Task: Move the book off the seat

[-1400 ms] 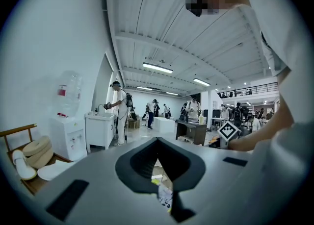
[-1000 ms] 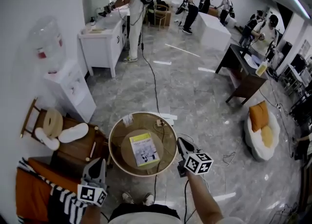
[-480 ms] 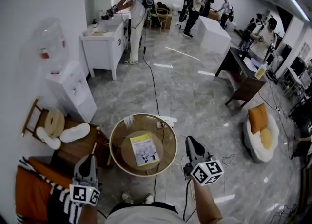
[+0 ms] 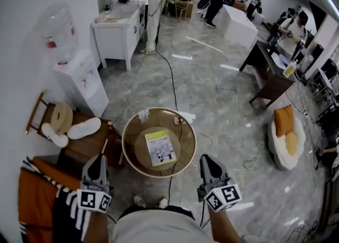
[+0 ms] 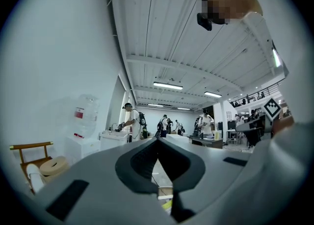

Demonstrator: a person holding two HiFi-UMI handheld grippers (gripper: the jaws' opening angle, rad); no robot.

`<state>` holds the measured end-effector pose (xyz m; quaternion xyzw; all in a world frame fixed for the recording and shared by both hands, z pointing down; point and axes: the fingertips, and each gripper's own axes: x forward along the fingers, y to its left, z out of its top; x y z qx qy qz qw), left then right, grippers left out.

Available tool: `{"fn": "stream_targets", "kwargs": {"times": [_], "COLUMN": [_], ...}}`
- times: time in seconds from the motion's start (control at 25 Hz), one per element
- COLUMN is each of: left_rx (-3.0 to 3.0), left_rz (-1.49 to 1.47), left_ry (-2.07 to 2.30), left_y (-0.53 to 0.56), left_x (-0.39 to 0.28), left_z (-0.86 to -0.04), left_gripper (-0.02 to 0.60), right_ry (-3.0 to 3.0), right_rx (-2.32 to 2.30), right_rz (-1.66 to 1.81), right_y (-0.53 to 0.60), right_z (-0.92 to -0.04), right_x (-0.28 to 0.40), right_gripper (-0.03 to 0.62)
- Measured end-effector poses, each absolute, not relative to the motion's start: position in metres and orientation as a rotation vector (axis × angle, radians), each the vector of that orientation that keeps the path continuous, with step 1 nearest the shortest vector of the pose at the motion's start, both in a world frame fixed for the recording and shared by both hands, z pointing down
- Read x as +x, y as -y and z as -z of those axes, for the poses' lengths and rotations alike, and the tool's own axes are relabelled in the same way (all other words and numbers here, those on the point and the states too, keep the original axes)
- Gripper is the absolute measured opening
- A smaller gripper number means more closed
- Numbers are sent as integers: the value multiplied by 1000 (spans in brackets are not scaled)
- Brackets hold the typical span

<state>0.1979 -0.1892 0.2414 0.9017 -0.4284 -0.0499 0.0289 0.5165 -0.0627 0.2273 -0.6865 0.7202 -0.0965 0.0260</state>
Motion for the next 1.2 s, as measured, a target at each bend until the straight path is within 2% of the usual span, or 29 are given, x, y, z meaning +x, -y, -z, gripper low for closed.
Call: {"fn": "stream_targets", "kwargs": {"times": [1.2], "left_rx": [2830], "left_rz": [103], "left_ry": [1269], "left_y": [162], "left_x": [203], "left_z": [-247], "left_gripper": [15], "right_ry": [-2293], "right_rx": [-2103], "right_rz": [245], "right_y": [61], "right_z": [-227], "right_x": [486], "right_gripper": [21]}}
